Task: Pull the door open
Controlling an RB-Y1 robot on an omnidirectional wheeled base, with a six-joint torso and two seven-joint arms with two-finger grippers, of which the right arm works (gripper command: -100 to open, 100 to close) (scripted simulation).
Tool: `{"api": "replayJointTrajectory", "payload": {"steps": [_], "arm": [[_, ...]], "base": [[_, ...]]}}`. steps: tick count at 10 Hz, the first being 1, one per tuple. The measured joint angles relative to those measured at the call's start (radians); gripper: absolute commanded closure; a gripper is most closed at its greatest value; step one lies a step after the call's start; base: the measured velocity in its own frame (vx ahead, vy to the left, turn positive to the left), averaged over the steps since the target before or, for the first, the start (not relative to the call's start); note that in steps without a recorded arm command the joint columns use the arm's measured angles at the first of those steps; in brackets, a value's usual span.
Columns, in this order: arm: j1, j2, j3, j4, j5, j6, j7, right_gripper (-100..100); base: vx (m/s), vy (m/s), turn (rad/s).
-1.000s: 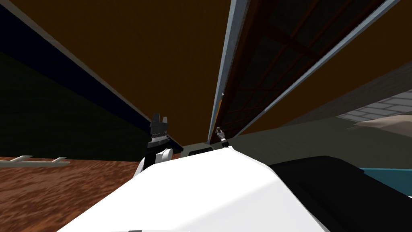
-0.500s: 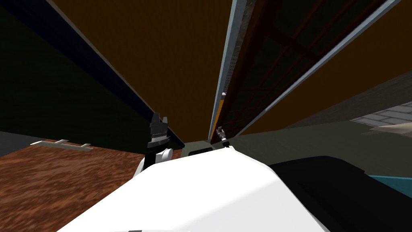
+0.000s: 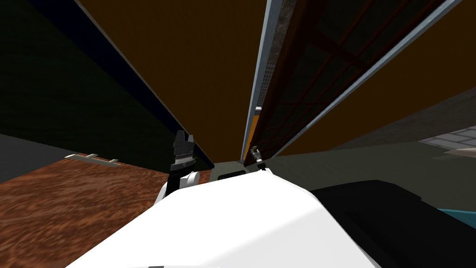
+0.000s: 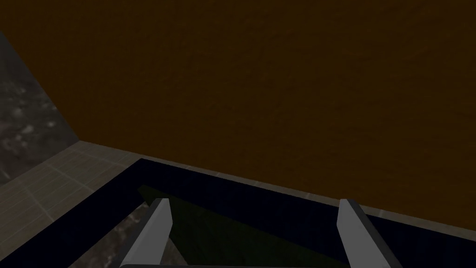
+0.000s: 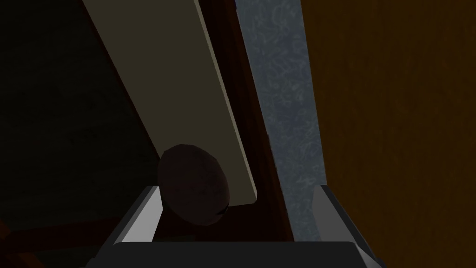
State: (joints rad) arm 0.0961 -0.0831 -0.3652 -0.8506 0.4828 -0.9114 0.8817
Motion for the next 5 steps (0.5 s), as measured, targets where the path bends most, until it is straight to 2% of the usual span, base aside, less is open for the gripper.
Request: {"api": "replayJointTrajectory", "payload": {"steps": [4, 5], "arm": [[-0.007, -0.019, 0.007, 0.009, -0.037, 0.003, -0.08, 100], [0.001, -0.021, 0.009, -0.003, -0.046, 0.005, -0.102, 100]], "base": [[-0.068, -0.006, 0.068], [-0.072, 0.001, 0.087]]}}
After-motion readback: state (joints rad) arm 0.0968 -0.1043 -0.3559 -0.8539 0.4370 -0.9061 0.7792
